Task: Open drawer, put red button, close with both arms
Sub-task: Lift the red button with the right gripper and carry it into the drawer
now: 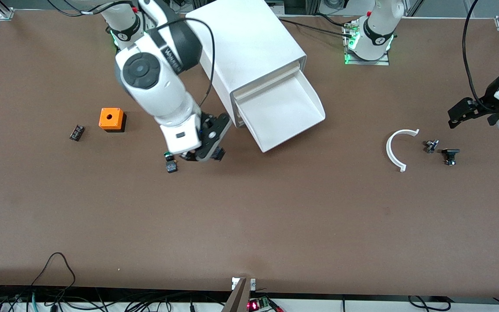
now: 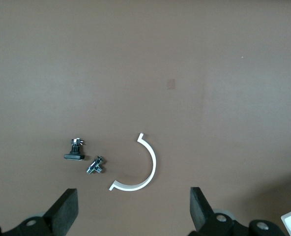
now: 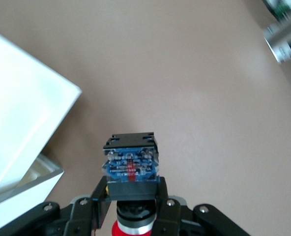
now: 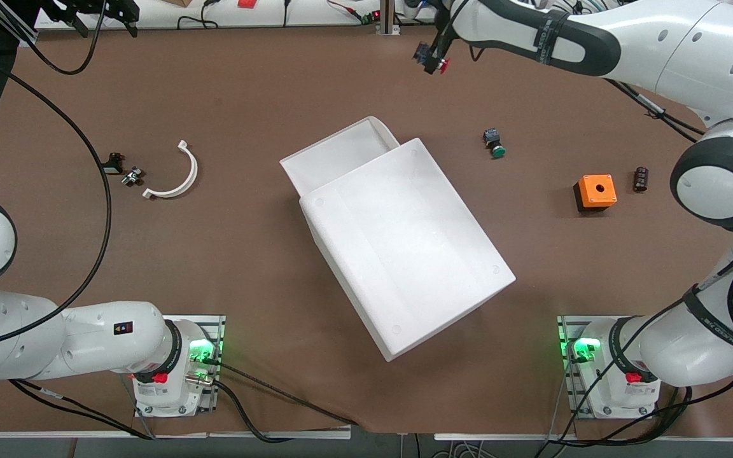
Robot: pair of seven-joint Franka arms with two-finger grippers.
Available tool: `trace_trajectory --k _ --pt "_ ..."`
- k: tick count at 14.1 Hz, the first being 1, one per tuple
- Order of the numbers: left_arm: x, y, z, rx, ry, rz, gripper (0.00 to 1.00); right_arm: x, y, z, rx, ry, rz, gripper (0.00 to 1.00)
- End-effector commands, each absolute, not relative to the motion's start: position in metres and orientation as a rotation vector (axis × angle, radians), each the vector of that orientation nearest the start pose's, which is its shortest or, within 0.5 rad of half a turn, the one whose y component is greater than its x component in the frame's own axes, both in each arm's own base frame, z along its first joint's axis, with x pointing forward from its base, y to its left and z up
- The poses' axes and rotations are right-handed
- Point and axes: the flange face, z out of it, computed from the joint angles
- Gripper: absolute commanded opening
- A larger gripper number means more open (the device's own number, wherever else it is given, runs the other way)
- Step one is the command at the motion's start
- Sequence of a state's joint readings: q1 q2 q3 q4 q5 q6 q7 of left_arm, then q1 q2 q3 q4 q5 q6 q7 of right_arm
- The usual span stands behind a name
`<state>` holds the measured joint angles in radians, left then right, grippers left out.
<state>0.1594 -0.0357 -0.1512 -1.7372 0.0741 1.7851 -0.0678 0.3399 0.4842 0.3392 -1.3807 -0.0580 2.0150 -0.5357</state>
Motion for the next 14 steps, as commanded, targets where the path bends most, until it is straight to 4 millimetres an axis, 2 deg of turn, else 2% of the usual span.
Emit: trace_trajectory --k 1,4,6,9,14 --pt "0.554 -0.004 0.598 -3.044 -0.067 -0.137 1.0 0.575 0.449 0.464 -2.263 -2.014 -0.285 0.25" --pt "0.553 -0.01 0.601 -3.042 -0.05 -0.144 1.0 0.541 0.504 0.451 -2.103 -2.159 -0.277 0.25" --pt "0.553 -0.009 0.6 -3.043 -0.053 -0.14 1.0 0.518 0.53 0.44 -2.051 -2.238 -0.251 0.25" --pt "0.554 -0.009 0.599 -3.043 -0.055 -0.137 1.0 0.498 0.56 0.405 -1.992 -2.287 -0.188 0.26" --pt "0.555 -0.011 0.597 -3.044 -0.048 -0.131 1.0 0.471 0.588 0.379 -1.93 -2.378 -0.142 0.26"
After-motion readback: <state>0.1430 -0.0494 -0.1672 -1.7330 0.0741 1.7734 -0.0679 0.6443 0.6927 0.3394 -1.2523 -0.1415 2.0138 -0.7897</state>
